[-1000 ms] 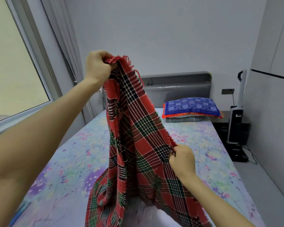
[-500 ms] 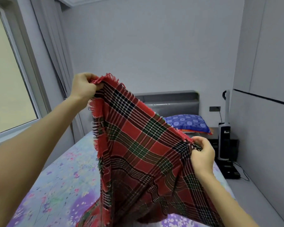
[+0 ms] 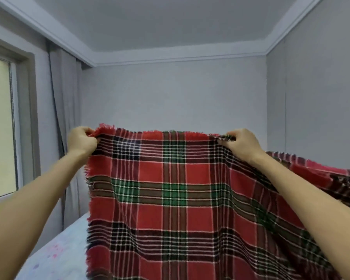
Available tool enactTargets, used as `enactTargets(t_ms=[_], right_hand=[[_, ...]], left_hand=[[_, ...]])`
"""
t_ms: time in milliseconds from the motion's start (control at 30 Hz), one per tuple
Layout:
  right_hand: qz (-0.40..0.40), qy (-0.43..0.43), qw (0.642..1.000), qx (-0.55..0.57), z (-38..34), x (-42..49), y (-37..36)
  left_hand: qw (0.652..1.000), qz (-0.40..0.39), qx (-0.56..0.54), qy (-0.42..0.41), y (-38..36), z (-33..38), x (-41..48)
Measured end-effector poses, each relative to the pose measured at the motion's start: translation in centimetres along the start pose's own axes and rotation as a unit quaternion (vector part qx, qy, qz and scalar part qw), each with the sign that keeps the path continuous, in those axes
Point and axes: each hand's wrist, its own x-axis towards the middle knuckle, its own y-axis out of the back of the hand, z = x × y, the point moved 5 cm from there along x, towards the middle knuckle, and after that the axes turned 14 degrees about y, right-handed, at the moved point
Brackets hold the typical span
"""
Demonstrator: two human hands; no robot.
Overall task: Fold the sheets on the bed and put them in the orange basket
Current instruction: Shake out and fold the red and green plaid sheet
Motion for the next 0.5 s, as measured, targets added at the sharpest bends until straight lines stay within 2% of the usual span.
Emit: enactTargets(t_ms=[133,233,300,367,400,433,500], right_hand=[[-0.031,0.052,0.998,-0.010,-1.7,-1.6,-0.7],[-0.051,0.055,0.997,-0.015,-2.2,-3.0,-1.6],[-0.067,0.060,0.996,-0.007,-3.1,-4.0,-2.6],[-0.087,0.068,0.994,-0.011,-4.4,-4.8,-3.9],[-0.091,0.080,0.993,-0.016,-5.3,-5.0,-4.4],[-0.091,0.091,0.992,-0.018,-6.0,-5.1,-4.8],[-0.096,0.104,0.990,-0.023,-6.9,-5.4,-5.5]], left_hand=[[0.997,0.010,0.040,0.071,-1.6,-4.1,-1.5],[0.985,-0.009,0.154,0.076,-3.0,-3.8,-4.2],[0.974,-0.102,0.204,-0.001,-4.9,-1.7,-7.9],[0.941,-0.302,0.125,-0.086,-8.2,0.3,-14.1],[0.917,-0.371,0.092,-0.109,-9.5,0.9,-17.2],[0.909,-0.394,0.072,-0.115,-10.5,1.2,-19.2],[0.931,-0.349,0.025,-0.104,-11.9,0.6,-19.8]])
